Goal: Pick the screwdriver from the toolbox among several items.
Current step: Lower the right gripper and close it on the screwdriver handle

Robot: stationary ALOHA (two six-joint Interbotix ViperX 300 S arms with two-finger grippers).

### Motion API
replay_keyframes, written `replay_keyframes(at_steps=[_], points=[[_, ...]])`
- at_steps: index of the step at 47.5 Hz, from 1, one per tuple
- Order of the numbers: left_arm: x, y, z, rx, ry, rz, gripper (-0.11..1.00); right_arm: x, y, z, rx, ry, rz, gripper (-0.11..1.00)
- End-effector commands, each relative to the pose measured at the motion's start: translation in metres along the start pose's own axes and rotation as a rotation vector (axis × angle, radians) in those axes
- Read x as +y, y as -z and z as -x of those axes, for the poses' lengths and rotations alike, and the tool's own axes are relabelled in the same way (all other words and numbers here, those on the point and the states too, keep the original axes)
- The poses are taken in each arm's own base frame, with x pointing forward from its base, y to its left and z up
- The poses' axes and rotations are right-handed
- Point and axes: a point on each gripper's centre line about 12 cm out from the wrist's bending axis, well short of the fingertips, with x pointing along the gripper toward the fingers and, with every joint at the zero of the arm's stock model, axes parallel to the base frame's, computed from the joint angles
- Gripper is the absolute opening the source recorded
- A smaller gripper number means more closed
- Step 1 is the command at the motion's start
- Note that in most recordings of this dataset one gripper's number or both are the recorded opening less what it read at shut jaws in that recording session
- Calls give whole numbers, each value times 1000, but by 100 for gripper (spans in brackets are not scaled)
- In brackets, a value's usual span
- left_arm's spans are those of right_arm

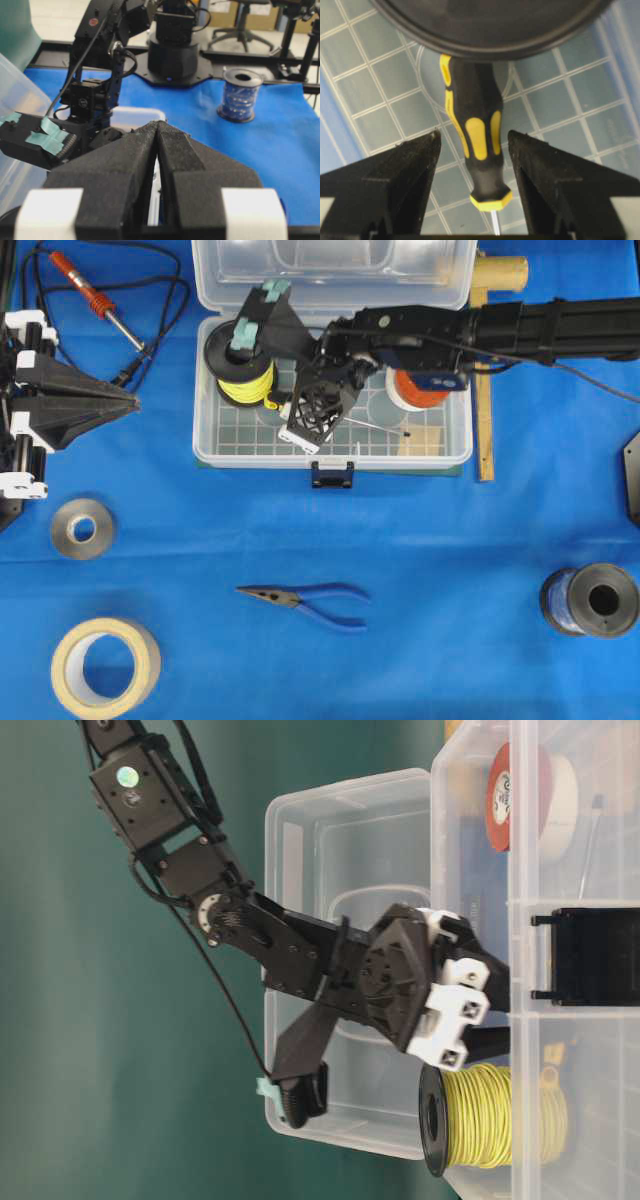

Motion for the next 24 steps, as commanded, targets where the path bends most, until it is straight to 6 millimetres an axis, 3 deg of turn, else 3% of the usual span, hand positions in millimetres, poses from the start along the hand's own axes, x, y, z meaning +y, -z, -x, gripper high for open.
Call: replay_keyframes(at_steps=[1, 6, 12, 15, 19, 24], points=[[1, -3, -2, -9, -3, 1, 0, 4, -10, 9, -42, -16, 0, 62], [1, -2, -2, -5, -3, 1, 0, 5, -8, 1, -43, -17, 5, 55], [1, -2, -1, -2, -3, 8, 0, 6, -10, 2, -57, -23, 11, 28], [1, -2, -1, 1, -3, 12, 0, 7, -9, 6, -56, -24, 12, 27], [1, -2, 0, 3, -3, 14, 0, 9, -11, 21, -72, -29, 20, 27], [1, -2, 0, 7, -5, 14, 0, 16, -15, 57, -116, -50, 29, 27]])
